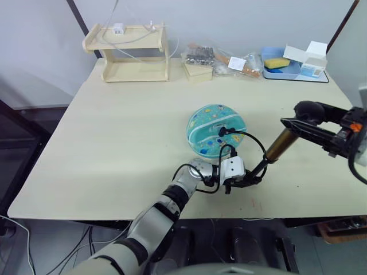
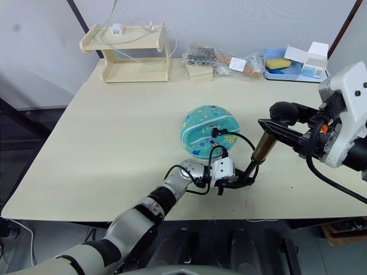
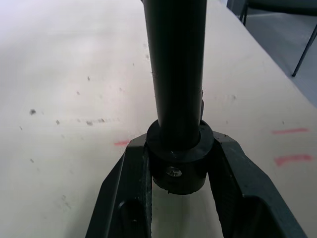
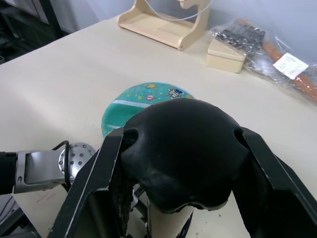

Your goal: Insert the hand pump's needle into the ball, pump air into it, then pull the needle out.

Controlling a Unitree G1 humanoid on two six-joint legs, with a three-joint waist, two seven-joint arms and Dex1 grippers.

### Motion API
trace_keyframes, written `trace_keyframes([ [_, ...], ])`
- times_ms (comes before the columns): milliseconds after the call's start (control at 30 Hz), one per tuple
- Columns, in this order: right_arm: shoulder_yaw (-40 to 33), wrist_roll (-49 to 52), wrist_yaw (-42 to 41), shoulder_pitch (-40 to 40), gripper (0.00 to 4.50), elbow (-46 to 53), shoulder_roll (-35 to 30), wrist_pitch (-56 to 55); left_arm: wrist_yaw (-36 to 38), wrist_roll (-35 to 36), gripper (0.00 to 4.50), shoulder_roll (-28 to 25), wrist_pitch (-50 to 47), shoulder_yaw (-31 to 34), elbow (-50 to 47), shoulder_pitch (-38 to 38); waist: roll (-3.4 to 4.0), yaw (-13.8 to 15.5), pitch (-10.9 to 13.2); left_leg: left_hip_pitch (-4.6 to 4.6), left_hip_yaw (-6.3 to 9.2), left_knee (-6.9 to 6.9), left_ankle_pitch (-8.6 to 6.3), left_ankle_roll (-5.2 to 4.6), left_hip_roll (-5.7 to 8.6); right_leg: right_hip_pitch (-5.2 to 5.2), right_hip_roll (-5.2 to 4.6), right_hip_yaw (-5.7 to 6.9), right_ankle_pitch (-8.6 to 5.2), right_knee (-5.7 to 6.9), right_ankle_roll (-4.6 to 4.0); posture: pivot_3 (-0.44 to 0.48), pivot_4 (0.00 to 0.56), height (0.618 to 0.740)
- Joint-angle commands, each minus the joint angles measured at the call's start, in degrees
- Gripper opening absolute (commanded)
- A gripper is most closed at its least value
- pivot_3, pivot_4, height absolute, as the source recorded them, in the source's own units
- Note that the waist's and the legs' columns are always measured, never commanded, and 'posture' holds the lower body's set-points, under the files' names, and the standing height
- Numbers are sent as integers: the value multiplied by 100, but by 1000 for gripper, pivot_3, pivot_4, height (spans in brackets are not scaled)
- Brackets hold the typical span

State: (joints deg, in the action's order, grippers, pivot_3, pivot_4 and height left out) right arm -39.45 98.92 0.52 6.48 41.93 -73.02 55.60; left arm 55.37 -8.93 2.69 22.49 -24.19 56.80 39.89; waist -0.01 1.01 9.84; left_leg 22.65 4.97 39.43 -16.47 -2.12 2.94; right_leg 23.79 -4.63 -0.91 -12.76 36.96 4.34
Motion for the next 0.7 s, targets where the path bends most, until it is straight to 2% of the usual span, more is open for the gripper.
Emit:
trace_keyframes([
  [33, -203, -777, 189, -148, 2117, 144, 177, -201, -46, -329, 1074, -18, -182, -258, 103, -236, -15, 23, -9, 1, 1, 1, -1, -1, 0, 0, 0, 0, 0, -1, 0, 0, 150, 740],
  [233, 1349, -2475, -61, -871, 2117, 527, 1111, -644, -211, -423, 1074, 30, -487, -367, -205, -505, -107, 47, -102, -22, 5, 1, -2, -4, 0, -26, 2, 5, 1, -10, 3, 0, 150, 740],
  [300, 1892, -3106, -190, -1121, 2117, 429, 1466, -882, -308, -448, 1074, 45, -558, -369, -218, -524, -133, 57, -122, -59, 8, -1, -4, -6, 0, -62, 3, 7, -1, -15, 3, 0, 150, 740],
  [367, 2182, -3576, -368, -1309, 2117, 395, 1611, -1029, -381, -468, 1074, 53, -597, -368, -223, -520, -134, 60, -131, -98, 14, -7, -10, -12, -4, -108, 6, 15, -3, -26, 4, 0, 150, 740],
  [600, 3887, -5520, -976, -1738, 2117, -367, 2563, -1897, -565, -398, 1074, 139, -634, -216, -28, -370, -140, 70, -173, -103, 13, -6, -10, -13, -2, -114, 7, 13, -3, -38, 6, 0, 150, 740],
  [700, 4177, -6039, -1221, -1778, 2117, -805, 3001, -2256, -587, -378, 1074, 186, -660, -190, 36, -328, -141, 68, -184, -108, 9, -2, -10, -13, -1, -117, 6, 9, -2, -36, 7, 0, 150, 740],
])
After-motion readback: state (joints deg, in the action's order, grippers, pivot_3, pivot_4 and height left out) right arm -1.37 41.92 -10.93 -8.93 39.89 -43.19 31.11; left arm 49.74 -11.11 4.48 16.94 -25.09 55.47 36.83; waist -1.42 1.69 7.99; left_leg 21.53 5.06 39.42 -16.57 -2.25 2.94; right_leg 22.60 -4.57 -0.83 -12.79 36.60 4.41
